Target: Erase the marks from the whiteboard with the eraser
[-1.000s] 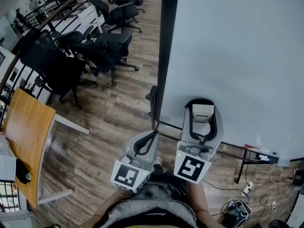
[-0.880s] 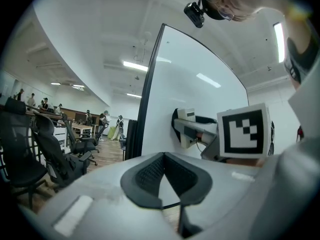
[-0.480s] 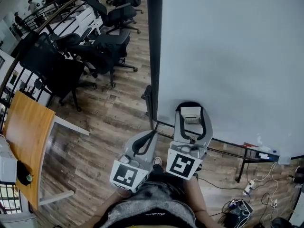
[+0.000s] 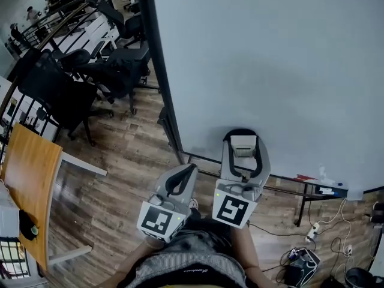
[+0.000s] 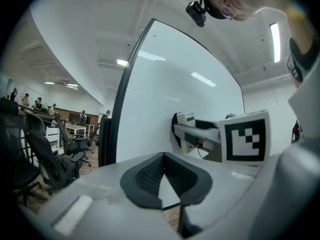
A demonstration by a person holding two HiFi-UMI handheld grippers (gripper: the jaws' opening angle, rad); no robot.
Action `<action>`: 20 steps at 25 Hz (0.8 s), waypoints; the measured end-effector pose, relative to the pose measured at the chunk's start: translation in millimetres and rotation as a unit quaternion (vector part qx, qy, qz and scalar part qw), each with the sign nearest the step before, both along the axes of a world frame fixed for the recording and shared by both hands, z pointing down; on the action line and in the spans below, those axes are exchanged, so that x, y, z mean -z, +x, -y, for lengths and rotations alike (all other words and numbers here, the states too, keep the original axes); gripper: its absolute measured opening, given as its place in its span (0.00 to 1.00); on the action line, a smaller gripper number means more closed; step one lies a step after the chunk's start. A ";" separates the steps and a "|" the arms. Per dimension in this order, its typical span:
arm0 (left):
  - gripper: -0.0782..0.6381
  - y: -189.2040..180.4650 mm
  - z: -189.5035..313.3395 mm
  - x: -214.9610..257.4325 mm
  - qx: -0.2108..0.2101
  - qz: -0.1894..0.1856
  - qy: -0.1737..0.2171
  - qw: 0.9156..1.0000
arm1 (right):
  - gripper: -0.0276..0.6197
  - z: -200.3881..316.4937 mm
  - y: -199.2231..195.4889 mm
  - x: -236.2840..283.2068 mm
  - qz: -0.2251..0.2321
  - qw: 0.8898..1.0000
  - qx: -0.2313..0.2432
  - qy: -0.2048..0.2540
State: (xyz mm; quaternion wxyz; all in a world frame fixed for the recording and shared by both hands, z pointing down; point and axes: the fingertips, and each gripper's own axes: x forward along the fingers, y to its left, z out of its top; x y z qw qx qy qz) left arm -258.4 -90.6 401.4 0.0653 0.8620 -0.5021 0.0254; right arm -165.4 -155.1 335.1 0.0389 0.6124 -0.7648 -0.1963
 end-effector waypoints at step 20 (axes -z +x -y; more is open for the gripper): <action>0.11 208.1 -1.0 4.9 -0.066 -0.021 -0.007 0.998 | 0.45 -16.2 221.5 9.4 -0.022 0.998 -0.058 -0.013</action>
